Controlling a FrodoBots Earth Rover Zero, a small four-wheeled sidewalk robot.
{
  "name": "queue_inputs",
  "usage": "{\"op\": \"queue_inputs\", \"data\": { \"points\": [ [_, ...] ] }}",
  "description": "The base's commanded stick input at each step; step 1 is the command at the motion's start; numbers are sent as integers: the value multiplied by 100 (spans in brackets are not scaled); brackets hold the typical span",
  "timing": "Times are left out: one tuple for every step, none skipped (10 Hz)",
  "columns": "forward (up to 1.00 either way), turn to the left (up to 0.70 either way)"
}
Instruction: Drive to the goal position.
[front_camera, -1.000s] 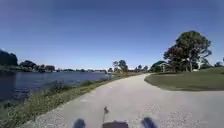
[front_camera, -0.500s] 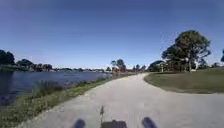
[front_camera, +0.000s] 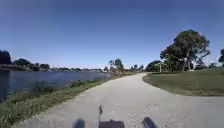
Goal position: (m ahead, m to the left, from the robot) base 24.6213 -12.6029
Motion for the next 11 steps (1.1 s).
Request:
{"op": "queue_inputs", "data": {
  "points": [
    [85, 0],
    [85, 0],
    [85, 0],
    [85, 0],
    [85, 0],
    [85, 0],
    [85, 0],
    [85, 0],
    [85, 0],
    [85, 0],
    [85, 0]
  ]
}}
